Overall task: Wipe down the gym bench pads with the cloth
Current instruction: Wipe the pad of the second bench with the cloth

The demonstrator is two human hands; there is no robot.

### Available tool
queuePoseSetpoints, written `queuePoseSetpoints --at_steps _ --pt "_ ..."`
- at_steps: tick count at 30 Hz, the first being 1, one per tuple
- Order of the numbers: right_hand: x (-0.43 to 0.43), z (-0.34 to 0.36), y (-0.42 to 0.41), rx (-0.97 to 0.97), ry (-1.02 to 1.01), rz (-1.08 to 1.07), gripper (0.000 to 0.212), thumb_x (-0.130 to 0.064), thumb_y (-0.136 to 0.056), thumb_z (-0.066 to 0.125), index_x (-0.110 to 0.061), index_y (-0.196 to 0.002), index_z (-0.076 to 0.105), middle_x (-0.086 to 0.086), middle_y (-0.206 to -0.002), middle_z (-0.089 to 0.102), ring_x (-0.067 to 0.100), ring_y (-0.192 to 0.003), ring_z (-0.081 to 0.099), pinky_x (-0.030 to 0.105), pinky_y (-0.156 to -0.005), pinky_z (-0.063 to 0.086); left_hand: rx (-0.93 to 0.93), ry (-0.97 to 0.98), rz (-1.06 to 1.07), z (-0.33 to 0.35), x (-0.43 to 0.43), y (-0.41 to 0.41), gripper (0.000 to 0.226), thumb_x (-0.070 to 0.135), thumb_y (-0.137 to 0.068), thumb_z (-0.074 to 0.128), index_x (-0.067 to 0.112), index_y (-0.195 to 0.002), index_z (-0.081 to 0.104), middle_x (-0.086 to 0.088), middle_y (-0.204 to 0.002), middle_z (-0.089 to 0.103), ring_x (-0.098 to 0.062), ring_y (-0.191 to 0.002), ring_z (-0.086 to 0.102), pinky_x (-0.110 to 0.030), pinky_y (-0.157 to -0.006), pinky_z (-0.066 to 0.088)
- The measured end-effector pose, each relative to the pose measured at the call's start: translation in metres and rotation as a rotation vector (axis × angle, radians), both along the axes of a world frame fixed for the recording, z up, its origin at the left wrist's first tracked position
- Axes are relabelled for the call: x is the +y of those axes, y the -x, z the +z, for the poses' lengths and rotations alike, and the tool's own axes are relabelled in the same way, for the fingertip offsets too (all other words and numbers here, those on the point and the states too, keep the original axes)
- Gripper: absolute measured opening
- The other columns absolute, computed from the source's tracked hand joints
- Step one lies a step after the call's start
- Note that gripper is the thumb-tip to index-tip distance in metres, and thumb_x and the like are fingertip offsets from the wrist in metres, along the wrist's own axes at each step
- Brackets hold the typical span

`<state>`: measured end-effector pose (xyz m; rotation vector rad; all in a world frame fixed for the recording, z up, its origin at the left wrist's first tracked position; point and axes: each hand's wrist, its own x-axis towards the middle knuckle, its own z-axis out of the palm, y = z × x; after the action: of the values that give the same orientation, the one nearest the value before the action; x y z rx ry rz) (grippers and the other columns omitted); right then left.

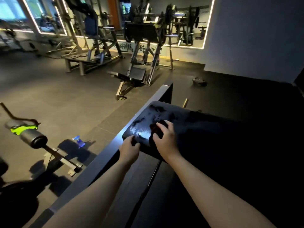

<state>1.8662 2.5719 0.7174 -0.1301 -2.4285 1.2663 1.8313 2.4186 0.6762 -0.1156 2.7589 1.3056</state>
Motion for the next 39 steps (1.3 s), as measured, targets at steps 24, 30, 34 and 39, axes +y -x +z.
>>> queuePoseSetpoints --at_steps 24,30,34,39 --pt "0.032 -0.063 0.275 -0.177 -0.483 0.316 0.029 -0.039 -0.096 0.049 -0.027 -0.119 0.061 -0.001 -0.118 0.057 0.019 -0.104 0.057 0.035 -0.089 0.046 -0.228 0.204 0.191 -0.005 0.001 0.089 0.054 0.040 -0.099 0.052 0.027 -0.150 0.038 -0.008 -0.148 0.041 -0.035 -0.138 0.030 -0.044 -0.113 0.030" --pt "-0.021 -0.056 0.243 -0.306 -0.429 0.527 0.035 -0.027 -0.090 0.046 -0.021 -0.114 0.069 0.010 -0.129 0.053 0.030 -0.122 0.046 0.038 -0.105 0.040 -0.260 0.154 0.181 -0.001 -0.003 0.087 0.055 0.041 -0.098 0.054 0.027 -0.148 0.038 -0.007 -0.146 0.041 -0.033 -0.137 0.032 -0.045 -0.114 0.030" --pt "-0.056 -0.056 0.207 -0.170 -0.587 0.703 0.035 -0.027 -0.094 0.049 -0.023 -0.124 0.066 0.001 -0.135 0.050 0.024 -0.129 0.037 0.033 -0.106 0.036 -0.303 0.157 0.170 0.008 -0.004 0.095 0.042 0.031 -0.092 0.056 0.023 -0.132 0.045 -0.008 -0.136 0.047 -0.034 -0.130 0.039 -0.045 -0.106 0.035" --pt "-0.039 -0.057 0.228 -0.206 -0.591 0.677 0.034 -0.020 -0.095 0.047 -0.024 -0.125 0.064 -0.003 -0.136 0.046 0.021 -0.129 0.034 0.036 -0.102 0.041 -0.284 0.171 0.143 0.009 -0.002 0.100 0.048 0.034 -0.095 0.053 0.029 -0.142 0.044 -0.008 -0.140 0.046 -0.032 -0.133 0.036 -0.045 -0.108 0.033"
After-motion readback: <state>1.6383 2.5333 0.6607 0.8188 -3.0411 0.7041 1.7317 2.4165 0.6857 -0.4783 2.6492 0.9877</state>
